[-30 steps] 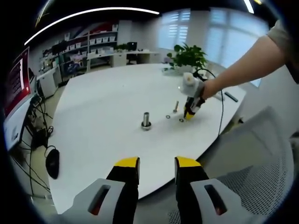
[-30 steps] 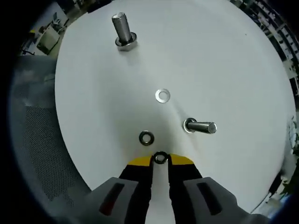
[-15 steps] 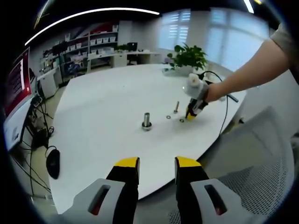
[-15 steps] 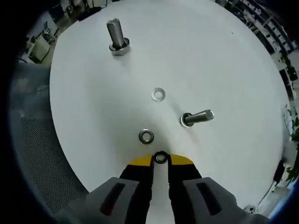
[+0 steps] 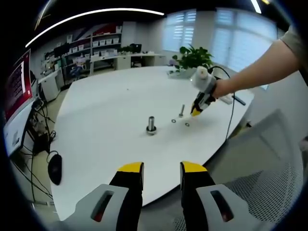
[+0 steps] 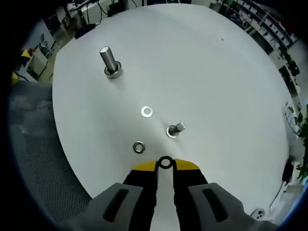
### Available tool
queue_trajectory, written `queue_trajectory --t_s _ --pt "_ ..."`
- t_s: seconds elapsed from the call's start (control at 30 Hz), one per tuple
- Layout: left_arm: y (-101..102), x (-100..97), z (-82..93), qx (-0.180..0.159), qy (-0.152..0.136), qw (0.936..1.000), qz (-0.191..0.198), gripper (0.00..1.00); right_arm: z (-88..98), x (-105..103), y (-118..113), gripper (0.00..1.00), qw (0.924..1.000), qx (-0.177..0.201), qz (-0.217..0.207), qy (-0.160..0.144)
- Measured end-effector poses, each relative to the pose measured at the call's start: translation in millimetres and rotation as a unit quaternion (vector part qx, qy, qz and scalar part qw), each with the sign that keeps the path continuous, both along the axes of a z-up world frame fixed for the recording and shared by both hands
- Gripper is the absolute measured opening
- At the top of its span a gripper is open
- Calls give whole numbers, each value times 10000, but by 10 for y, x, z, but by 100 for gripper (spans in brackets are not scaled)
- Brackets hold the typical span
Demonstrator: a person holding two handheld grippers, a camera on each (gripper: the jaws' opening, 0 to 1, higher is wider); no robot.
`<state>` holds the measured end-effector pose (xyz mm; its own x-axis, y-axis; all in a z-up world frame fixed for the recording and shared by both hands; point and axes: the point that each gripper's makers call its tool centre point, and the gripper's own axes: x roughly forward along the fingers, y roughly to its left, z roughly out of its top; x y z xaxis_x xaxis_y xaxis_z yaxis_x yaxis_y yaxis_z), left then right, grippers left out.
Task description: Place the washer onto the threaded stud by aligning its center hole with the stud, sliding it down to the base, and recovering from edge contact or off-axis alignment until the washer reaches the visible bottom stop.
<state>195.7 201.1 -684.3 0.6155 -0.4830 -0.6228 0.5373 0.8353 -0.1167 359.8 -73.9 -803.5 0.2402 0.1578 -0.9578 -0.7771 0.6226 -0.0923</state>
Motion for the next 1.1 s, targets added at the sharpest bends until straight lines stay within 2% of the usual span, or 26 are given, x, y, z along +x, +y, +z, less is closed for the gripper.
queue_trajectory --t_s 0.33,0.57,0.8,1.1 --pt "8 1 -3 14 -1 10000 16 28 219 170 54 13 9994 129 120 -298" --pt "2 -2 -7 32 9 10000 -12 28 352 292 158 13 9980 194 391 -465" --pt "13 3 -6 29 9 10000 27 28 353 316 263 13 9966 209 642 -479" --pt "25 5 -13 38 24 10000 56 28 259 300 274 13 9967 90 743 -306"
